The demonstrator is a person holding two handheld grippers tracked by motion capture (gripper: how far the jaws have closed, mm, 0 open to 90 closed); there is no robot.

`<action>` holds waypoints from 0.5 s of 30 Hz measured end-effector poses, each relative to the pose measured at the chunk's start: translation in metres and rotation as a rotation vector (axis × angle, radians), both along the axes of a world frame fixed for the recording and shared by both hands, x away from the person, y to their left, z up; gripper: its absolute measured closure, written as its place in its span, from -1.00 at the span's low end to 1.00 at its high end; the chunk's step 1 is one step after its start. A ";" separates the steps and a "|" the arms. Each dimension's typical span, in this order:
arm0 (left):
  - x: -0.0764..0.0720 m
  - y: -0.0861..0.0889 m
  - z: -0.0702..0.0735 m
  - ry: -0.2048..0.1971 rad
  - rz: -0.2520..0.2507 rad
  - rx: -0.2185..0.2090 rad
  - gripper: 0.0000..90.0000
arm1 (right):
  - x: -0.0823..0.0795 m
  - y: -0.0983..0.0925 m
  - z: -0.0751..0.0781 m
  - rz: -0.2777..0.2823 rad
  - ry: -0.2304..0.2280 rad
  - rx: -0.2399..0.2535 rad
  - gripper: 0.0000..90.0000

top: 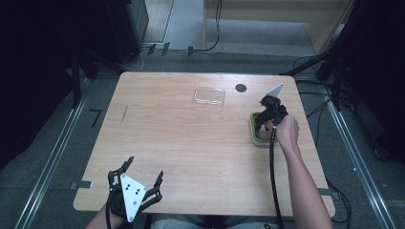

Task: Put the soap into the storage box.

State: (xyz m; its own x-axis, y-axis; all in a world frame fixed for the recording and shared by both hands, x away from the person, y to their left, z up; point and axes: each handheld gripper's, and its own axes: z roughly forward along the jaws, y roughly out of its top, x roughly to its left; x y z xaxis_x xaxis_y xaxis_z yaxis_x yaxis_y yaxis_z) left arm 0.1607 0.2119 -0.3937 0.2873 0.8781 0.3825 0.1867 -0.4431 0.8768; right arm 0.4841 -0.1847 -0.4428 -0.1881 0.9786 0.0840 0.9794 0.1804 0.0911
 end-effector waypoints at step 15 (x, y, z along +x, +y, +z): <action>0.001 -0.002 0.000 0.000 -0.008 0.008 -0.69 | -0.008 -0.003 0.011 0.010 -0.028 -0.011 -0.47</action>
State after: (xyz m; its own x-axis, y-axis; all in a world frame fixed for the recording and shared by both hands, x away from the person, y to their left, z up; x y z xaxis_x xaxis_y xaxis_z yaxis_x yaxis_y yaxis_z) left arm 0.1621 0.2096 -0.3939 0.2941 0.8726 0.3900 0.1830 -0.4519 0.8731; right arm 0.4759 -0.1873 -0.4314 -0.2003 0.9774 0.0678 0.9746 0.1917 0.1160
